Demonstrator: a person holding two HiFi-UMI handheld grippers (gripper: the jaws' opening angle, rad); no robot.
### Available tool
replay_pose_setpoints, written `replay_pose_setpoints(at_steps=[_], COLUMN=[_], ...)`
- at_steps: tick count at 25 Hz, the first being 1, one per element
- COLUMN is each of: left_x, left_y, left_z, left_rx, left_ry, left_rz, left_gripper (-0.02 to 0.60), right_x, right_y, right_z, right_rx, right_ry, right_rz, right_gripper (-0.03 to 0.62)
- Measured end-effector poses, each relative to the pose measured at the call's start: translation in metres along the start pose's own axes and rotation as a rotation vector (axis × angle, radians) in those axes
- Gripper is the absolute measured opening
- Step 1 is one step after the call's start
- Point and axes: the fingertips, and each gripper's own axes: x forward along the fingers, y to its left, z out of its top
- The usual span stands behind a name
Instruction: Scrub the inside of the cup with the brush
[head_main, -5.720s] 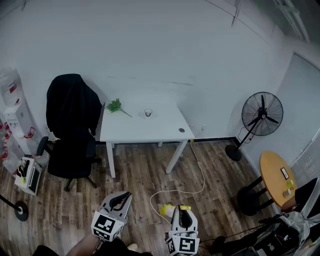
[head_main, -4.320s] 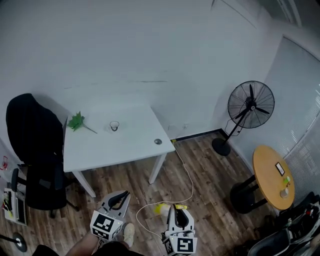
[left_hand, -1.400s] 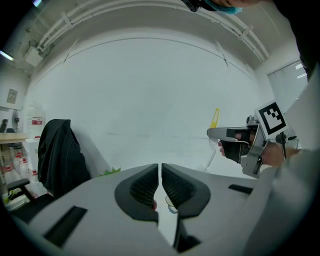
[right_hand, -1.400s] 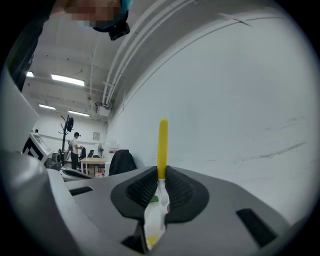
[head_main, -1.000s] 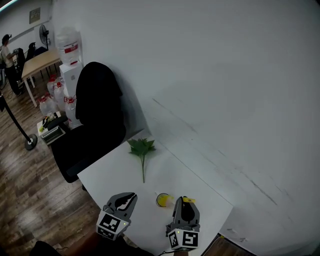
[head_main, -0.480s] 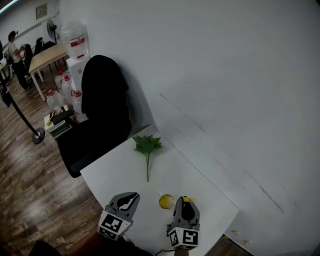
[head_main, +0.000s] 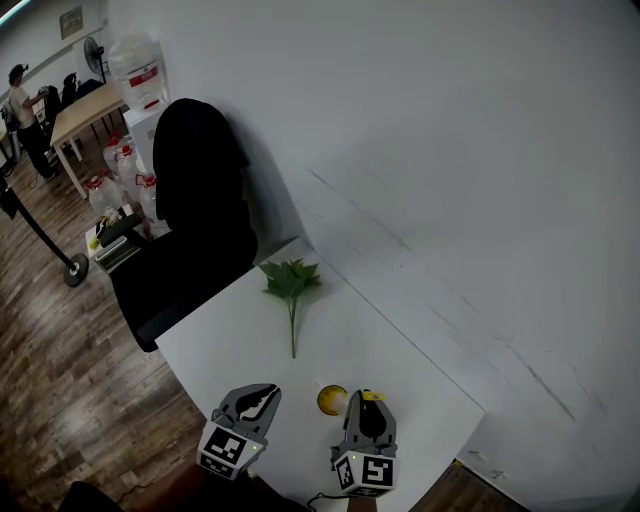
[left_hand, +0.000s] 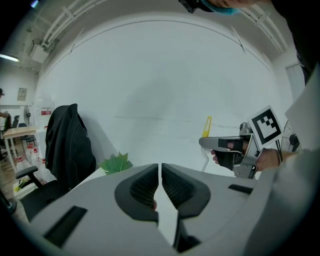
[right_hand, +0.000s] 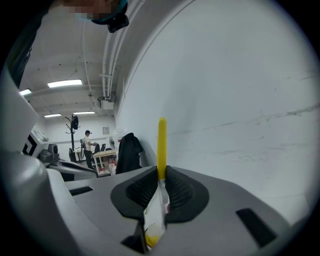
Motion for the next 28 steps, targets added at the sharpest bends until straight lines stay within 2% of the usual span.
replay_pose_setpoints(at_steps=[10, 23, 26, 28], left_x=[0.020, 0.037, 0.048, 0.057], left_y=[-0.004, -0.007, -0.008, -0.010], left_z=[-0.020, -0.043, -0.059, -0.070], left_rx=[-0.008, 0.020, 0.011, 0.032], left_ry=[0.033, 0.026, 0.063, 0.100], left_rz=[-0.043, -0.095, -0.114, -0.132], left_gripper=[0.038, 0.038, 0.038, 0.038], right_x=[0.008, 0.007, 0.004, 0.004], right_y=[0.002, 0.002, 0.002, 0.002], right_z=[-0.035, -0.041, -0.041, -0.042], right_rx=[0.023, 0.011, 0.011, 0.018], right_ry=[0.053, 0.048, 0.050, 0.051], right_rz=[-0.002, -0.027, -0.037, -0.047], right_gripper=[0.061, 0.061, 0.061, 0.061])
